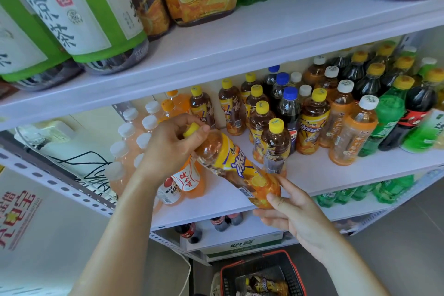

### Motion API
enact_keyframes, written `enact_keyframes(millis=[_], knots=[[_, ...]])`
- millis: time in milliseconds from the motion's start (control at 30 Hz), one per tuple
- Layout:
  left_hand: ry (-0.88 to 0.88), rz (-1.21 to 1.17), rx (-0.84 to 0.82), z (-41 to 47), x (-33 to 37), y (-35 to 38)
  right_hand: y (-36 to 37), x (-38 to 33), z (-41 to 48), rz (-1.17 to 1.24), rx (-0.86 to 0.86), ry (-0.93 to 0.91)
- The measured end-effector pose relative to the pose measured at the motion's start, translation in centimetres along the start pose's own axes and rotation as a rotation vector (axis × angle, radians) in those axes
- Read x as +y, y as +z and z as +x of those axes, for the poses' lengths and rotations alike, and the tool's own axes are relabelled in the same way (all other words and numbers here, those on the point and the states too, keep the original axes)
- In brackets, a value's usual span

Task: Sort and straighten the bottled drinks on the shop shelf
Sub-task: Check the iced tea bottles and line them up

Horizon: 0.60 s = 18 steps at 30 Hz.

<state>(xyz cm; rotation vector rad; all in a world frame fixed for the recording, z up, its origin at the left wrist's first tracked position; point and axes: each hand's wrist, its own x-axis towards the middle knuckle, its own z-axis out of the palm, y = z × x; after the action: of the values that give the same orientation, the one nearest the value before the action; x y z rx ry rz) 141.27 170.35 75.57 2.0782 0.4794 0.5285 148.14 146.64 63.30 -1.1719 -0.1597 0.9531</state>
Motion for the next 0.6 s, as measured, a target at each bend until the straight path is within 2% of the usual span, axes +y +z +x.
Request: enact_keyframes(millis=[133, 233, 333, 600], knots=[[0.188, 0.391, -0.012, 0.1, -0.2, 2.0, -0.3, 0.2, 1.4, -0.394, 0.275, -0.075], [0.255, 0.575, -0.032, 1.2, -1.0, 3.5, -0.9, -0.3, 2.3, -0.49, 0.38, -0.199], [0.243, 0.645, -0.001, 3.3, -2.4, 4.8, -1.3, -1.1, 2.9, -0.561, 0.415, -0.311], [0.257, 0.718, 0.019, 9.3, -4.1, 7.9, -0.3, -2.8, 4.3, -0.662, 0.465, -0.448]])
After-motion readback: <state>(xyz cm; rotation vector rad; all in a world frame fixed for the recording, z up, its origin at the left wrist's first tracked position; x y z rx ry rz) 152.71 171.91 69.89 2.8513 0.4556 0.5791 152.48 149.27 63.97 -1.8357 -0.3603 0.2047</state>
